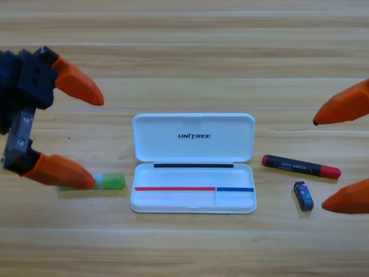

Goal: Clean up eraser and pencils

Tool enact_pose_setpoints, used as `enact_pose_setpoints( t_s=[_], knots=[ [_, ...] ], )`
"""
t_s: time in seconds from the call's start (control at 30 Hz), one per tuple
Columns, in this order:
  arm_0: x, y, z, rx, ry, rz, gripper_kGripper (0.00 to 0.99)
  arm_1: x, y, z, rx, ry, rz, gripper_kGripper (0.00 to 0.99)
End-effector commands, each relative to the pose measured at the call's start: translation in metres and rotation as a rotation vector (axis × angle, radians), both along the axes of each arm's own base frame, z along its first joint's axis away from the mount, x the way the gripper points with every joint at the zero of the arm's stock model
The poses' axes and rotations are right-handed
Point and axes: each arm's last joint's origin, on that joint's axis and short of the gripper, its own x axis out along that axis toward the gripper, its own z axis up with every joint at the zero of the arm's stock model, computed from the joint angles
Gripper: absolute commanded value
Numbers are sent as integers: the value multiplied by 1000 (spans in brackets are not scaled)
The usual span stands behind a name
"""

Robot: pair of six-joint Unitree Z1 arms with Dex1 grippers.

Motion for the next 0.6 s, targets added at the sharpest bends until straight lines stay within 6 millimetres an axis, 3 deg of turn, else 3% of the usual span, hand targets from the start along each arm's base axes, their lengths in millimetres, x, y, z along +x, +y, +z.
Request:
enact_pose_setpoints(
  t_s=[0.03, 0.4, 0.6],
  knots=[
    [-2, -4, -3, 25, 17, -3, 989, -2, 7, -10, -41, 43, 27, 943],
    [-2, -2, -1, 48, 2, 1, 989, -6, 0, -9, -27, 56, 7, 943],
    [23, -5, -1, 252, -144, 12, 989, -4, -4, -10, -43, 66, -97, 943]
  ],
)
